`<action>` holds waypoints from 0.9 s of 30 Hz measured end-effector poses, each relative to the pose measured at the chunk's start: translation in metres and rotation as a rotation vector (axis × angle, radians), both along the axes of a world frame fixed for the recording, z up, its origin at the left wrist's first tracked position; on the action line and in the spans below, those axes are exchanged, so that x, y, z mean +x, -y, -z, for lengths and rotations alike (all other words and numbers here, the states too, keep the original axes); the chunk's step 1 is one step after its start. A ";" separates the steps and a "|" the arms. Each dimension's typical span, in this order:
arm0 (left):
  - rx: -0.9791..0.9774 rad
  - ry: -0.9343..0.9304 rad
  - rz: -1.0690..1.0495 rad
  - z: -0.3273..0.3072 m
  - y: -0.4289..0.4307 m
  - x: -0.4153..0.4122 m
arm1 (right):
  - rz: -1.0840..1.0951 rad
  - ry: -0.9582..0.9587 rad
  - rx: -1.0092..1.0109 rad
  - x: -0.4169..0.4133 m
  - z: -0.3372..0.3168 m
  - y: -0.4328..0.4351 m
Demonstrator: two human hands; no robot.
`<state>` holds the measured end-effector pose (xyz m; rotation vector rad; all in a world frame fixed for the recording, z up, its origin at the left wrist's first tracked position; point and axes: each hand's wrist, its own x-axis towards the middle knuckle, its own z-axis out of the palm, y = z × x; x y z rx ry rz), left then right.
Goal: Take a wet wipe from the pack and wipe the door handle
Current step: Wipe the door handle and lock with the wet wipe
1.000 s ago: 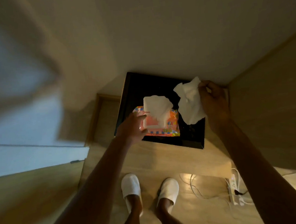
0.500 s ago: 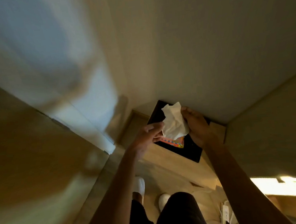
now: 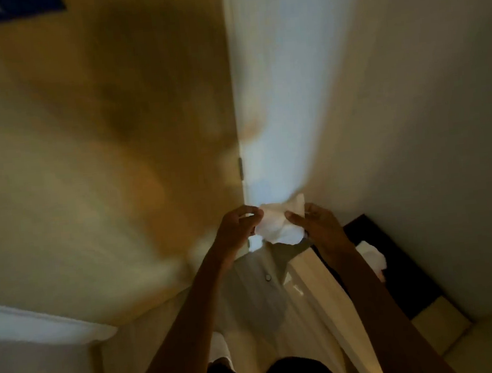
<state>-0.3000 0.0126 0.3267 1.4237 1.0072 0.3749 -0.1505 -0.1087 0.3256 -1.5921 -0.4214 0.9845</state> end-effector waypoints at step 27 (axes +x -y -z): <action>0.015 0.022 -0.517 -0.028 -0.110 -0.454 | -0.581 0.085 0.161 -0.395 -0.033 -0.209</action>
